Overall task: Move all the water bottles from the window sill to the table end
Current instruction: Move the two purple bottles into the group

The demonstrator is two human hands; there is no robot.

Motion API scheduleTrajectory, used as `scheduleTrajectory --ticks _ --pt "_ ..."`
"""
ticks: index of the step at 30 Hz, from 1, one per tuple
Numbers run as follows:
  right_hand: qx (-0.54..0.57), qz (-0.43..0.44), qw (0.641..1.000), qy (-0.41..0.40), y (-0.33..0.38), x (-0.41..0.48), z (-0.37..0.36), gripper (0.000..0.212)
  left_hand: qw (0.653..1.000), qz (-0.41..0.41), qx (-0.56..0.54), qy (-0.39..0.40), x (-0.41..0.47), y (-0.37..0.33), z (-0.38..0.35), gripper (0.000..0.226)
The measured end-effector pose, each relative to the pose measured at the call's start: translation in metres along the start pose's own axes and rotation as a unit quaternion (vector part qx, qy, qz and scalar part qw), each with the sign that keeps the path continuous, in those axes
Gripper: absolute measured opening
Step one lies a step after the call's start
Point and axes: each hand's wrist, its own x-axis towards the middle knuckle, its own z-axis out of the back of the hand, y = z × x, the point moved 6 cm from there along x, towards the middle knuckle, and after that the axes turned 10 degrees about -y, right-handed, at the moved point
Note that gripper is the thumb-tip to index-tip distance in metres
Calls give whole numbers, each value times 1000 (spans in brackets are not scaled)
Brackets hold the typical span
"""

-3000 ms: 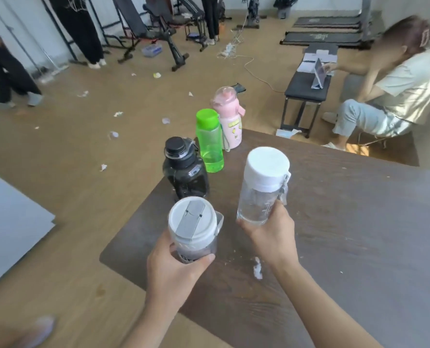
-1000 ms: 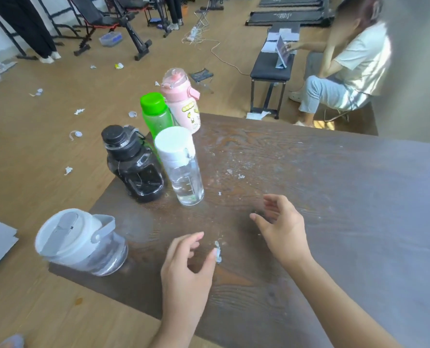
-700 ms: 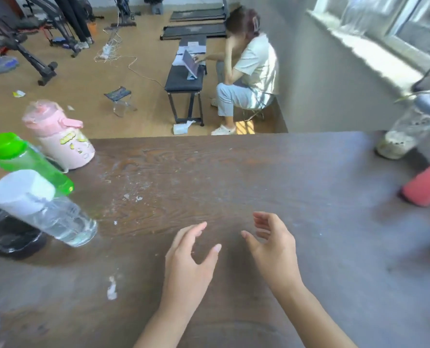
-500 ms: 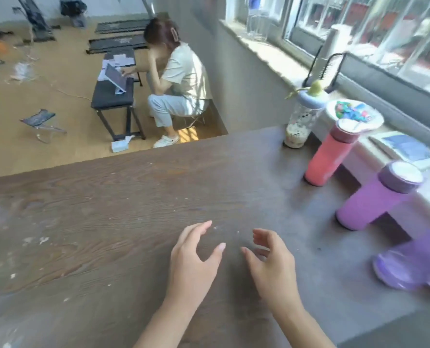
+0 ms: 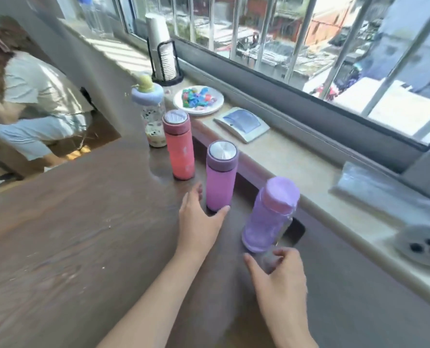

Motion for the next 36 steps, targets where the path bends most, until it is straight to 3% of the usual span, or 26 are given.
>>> scheduleTrajectory --ticks 2,10,15,25,30,36 --pt "30 27 999 -1 4 13 0 70 1000 3 -1 -16 10 -4 -7 79" --pt "98 68 991 58 27 45 -13 44 999 32 -26 -32 26 -2 -16 59" --pt "94 109 986 89 55 36 -27 42 994 38 -63 -75 26 1 26 56" --pt "106 226 943 221 175 -102 -138 45 968 113 -58 -215 -16 103 282 51" --pt "111 294 897 310 253 -220 -213 47 941 157 -18 -298 -75 164 424 55" --pt "115 354 829 418 311 -367 -291 55 886 206 -7 -416 -155 219 531 51"
